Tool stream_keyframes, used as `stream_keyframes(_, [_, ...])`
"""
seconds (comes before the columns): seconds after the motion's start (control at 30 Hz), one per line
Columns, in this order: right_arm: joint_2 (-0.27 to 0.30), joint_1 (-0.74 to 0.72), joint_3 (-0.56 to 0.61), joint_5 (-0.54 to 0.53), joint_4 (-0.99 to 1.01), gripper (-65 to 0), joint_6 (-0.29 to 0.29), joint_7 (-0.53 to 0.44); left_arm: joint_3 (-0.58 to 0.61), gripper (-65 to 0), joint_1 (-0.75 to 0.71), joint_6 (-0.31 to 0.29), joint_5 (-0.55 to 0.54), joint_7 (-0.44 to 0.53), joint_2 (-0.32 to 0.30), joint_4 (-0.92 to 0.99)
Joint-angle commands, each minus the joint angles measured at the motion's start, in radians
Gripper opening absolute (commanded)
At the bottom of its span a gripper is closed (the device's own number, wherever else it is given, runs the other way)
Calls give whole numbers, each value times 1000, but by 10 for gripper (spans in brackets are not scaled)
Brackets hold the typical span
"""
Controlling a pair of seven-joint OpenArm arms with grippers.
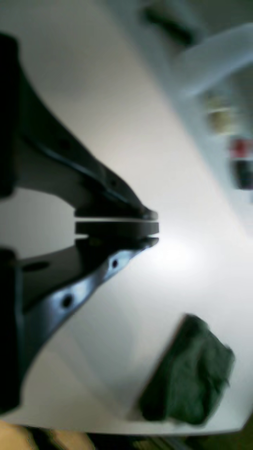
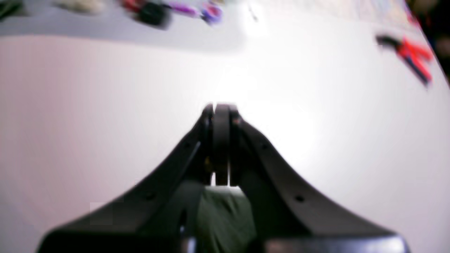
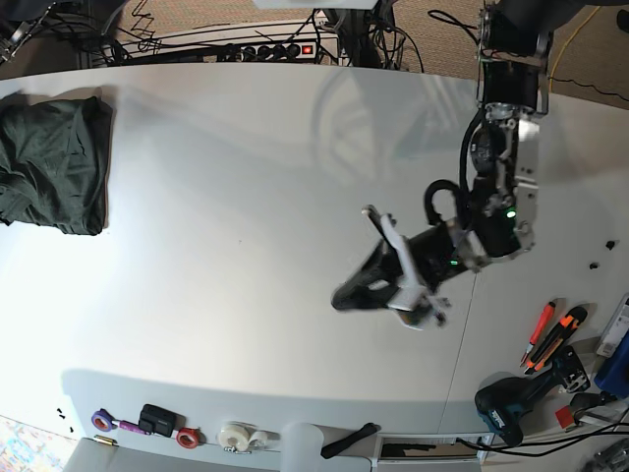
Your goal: Layout the t-shirt on the table in an organized manner, then fold the t-shirt properly
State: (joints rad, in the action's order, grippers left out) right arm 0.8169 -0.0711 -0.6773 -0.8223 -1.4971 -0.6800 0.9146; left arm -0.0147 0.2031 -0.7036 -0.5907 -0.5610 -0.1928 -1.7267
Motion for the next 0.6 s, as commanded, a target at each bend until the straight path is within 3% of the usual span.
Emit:
stream_keyframes(0.0, [12, -4, -33, -42, -54, -650, -18, -13, -44, -650, 8, 5, -32, 31, -6, -45])
stream_keyframes(0.37, [-291, 283, -221, -245, -467, -650, -18, 101, -473, -650, -344, 5, -197, -16, -26, -352])
stream_keyframes(0.5, [-382, 422, -240, -320, -536, -650, -18, 192, -588, -650, -519, 5, -204, -169, -26, -468])
stream_keyframes(0.57, [-412, 514, -240, -361, -539, -650, -18, 229, -645, -650, -618, 5, -275, -253, -26, -506])
